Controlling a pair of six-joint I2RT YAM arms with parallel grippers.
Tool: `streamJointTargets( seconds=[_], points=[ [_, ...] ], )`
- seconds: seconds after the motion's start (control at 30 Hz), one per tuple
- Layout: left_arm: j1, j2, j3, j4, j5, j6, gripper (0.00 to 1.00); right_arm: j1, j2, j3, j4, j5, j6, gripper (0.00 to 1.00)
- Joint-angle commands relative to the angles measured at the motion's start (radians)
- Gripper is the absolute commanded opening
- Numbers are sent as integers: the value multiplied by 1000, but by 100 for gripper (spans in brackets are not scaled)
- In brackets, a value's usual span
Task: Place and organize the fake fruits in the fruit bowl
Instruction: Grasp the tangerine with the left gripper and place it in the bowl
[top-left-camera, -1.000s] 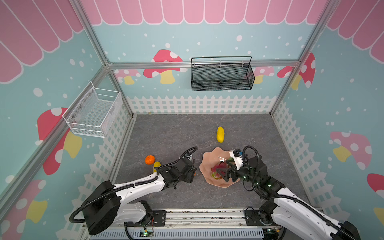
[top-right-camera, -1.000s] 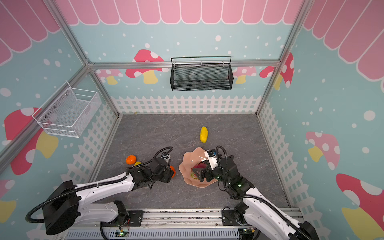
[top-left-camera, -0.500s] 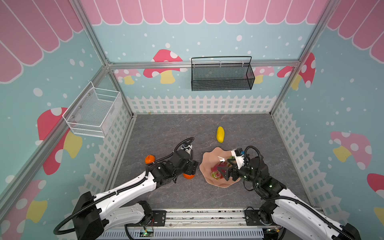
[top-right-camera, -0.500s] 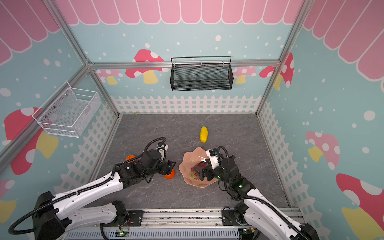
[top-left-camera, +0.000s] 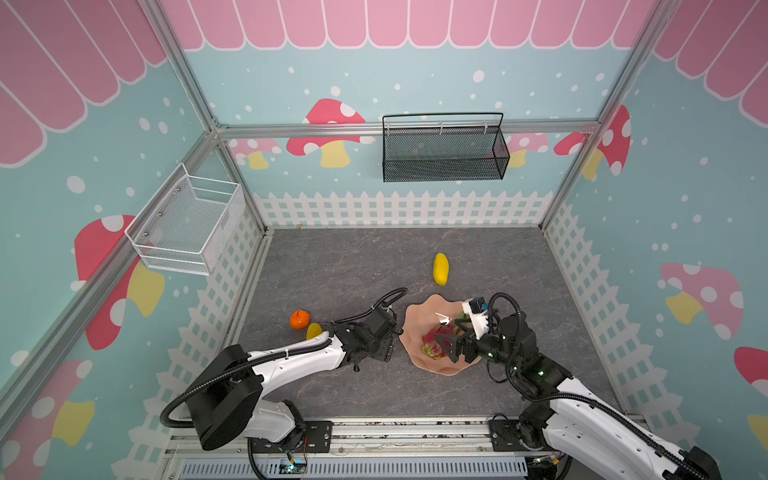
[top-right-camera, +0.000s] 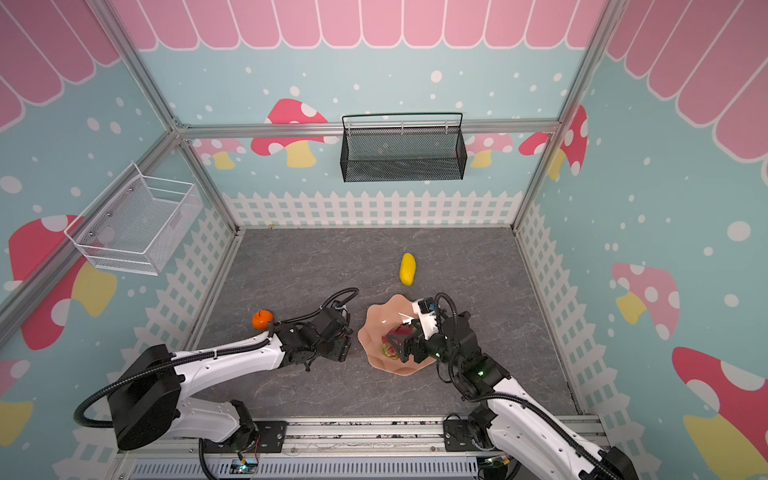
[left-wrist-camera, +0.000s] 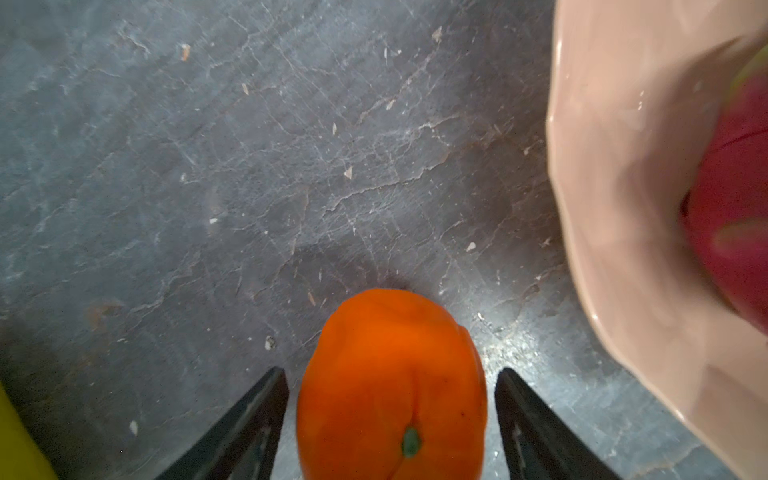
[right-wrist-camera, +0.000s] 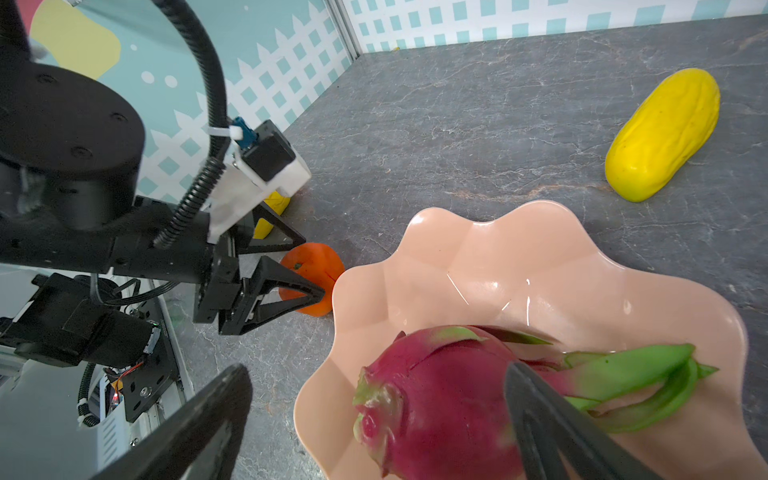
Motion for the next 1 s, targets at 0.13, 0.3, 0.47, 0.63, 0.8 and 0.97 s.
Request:
streamJointTargets(
  seconds=[0.13, 0.3, 0.47, 0.63, 0.8, 0.97],
  points=[
    [0, -18, 16, -7, 11, -22, 53, 7, -13, -15, 6, 7, 5, 98],
    [-14, -159, 63, -72, -22, -29, 51, 6, -25, -19, 7, 13, 9, 98],
    [-76, -211, 156, -101, -45, -4, 51, 6, -15, -17, 12, 13, 10, 98],
    [-102, -127, 233, -66, 16, 31, 51, 6, -17, -19, 13, 10, 13, 98],
    [-115, 1, 306, -56, 13, 61, 51, 6, -33, -27, 7, 15, 15, 98],
    [-116, 104, 350, -30, 15, 72, 51, 6, -38, -33, 4, 18, 10, 98]
  ],
)
